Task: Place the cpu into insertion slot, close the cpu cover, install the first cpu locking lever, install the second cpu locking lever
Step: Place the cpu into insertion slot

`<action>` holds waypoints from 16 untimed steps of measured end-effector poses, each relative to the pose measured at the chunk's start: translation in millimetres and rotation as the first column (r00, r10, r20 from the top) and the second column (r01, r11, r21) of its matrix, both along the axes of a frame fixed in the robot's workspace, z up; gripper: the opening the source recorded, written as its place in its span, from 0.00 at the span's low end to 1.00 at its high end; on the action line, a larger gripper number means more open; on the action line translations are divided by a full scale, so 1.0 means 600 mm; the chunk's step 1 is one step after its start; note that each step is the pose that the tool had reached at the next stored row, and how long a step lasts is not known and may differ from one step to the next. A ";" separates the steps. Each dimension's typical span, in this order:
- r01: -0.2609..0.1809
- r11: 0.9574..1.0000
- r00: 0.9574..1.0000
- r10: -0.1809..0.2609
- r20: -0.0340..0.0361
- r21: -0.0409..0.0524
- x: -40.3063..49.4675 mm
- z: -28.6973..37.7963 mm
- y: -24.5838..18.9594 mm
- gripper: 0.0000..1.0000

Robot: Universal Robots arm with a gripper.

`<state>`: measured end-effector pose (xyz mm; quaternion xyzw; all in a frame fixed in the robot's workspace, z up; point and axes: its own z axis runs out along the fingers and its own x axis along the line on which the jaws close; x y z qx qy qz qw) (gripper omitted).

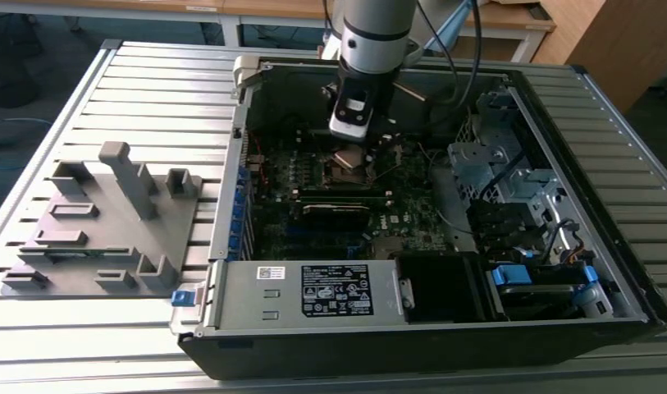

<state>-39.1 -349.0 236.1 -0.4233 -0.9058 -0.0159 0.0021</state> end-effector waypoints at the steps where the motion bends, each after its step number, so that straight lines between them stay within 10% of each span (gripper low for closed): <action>1: 0.018 1.000 1.000 -0.018 0.000 0.000 0.000 0.000 0.0000 0.54; 9: 0.162 0.987 0.987 -0.162 0.000 0.000 0.000 -0.003 0.0000 0.54; 16: 0.287 0.958 0.958 -0.287 0.000 0.000 0.000 -0.006 0.0000 0.54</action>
